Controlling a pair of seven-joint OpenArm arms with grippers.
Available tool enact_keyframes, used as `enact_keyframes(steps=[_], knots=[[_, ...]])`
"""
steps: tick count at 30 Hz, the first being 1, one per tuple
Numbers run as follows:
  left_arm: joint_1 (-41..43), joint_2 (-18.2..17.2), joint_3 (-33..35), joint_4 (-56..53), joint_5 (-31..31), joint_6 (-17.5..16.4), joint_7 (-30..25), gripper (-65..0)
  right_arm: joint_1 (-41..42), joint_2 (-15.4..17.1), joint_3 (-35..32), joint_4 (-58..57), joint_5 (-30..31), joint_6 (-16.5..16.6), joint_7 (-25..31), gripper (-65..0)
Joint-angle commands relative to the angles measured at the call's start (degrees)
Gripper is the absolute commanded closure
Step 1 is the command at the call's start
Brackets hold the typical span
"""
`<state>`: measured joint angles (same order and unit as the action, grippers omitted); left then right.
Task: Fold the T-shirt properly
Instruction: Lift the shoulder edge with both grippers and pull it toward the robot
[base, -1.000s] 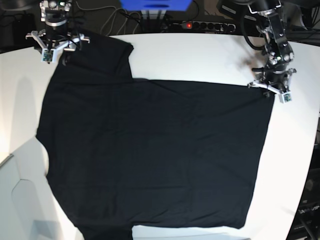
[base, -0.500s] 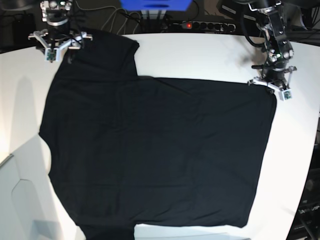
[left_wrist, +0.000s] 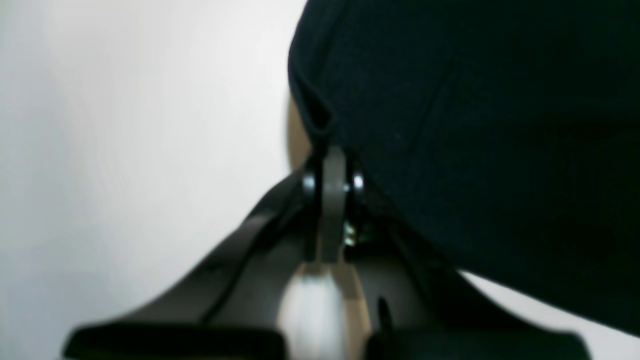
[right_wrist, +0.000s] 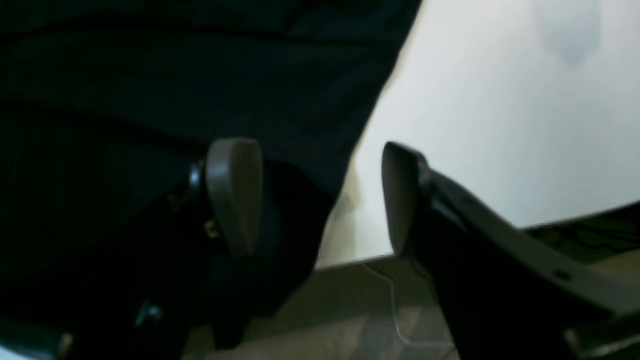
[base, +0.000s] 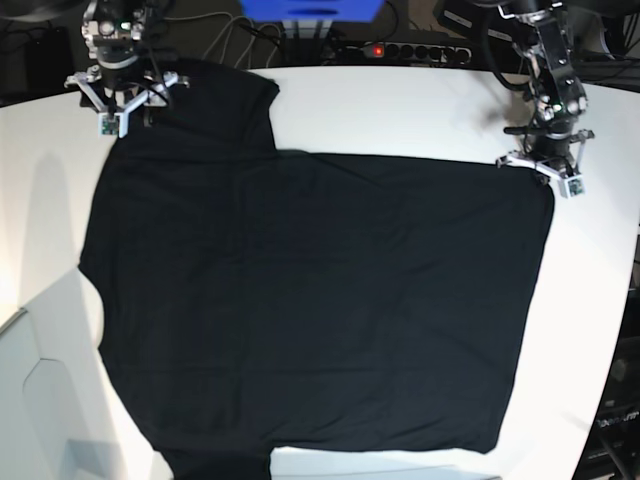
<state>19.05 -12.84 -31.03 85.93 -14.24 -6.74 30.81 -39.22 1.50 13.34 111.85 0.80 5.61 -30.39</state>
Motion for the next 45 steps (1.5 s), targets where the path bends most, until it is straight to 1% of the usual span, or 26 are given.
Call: enact_keyframes(steps=[1,4,10,12,13,16,19,23,24,28,32,34,39,44,45], knots=[[0.7,-0.6,-0.2,0.2,0.7,0.3,2.5,0.0,-0.5,0.5,0.2,-0.1,-0.1,0.6,0.5,-38.3],[0.7,0.1,-0.3,0.2,0.7,0.3,2.5,0.0,-0.3,0.6,0.2,-1.7,-0.1,0.6,0.5,-38.2],[0.7,0.1,-0.3,0.2,0.7,0.3,2.5,0.0,-0.6,0.5,0.2,-1.9,-0.1,0.7,0.4,-38.0],[0.7,0.1,-0.3,0.2,0.7,0.3,2.5,0.0,-0.6,0.6,0.2,-1.9,-0.1,0.8,-0.6,-36.4],[0.7,0.1,-0.3,0.2,0.7,0.3,2.5,0.0,-0.6,0.7,0.2,-1.9,-0.1,1.6,-1.3,-34.7],[1.0,0.1,-0.3,0.2,0.7,0.3,2.5,0.0,-0.1,1.4,0.9,-1.9,-0.1,6.7,-3.4,-26.4],[2.4,0.1,-0.3,1.0,0.7,0.3,2.5,0.0,0.8,0.9,4.2,-1.9,-0.1,12.3,-4.4,-14.4],[4.6,0.3,-0.1,3.5,0.7,0.3,2.5,0.0,1.3,-0.5,9.2,-1.6,-0.1,16.5,-4.3,-1.1],[5.1,0.6,0.0,4.3,0.7,0.3,2.6,0.0,1.6,-0.5,10.1,-1.6,-0.1,17.5,-4.3,0.0],[6.8,2.2,-0.2,7.7,1.1,0.3,2.7,0.0,3.0,-0.7,14.2,-1.5,-0.1,21.9,-4.4,0.0],[8.7,2.5,0.1,9.8,0.8,0.3,2.8,0.0,3.6,-0.7,17.0,-1.2,-0.1,27.8,-4.2,0.0],[9.3,3.6,-0.3,10.6,0.9,0.3,2.8,0.0,3.6,-0.8,18.0,-0.3,-0.1,29.3,-4.2,0.0],[11.9,4.3,-0.3,14.2,0.8,0.3,2.6,0.0,3.4,-1.5,18.3,4.1,-0.1,29.7,-4.2,0.0],[13.6,5.1,-0.3,17.4,0.8,0.3,2.6,0.0,3.6,-1.5,18.2,4.5,0.2,29.7,-4.0,0.0],[14.1,5.2,-0.3,18.0,0.8,0.3,2.6,0.0,3.6,-1.5,18.4,4.5,1.2,29.7,-4.0,0.0]])
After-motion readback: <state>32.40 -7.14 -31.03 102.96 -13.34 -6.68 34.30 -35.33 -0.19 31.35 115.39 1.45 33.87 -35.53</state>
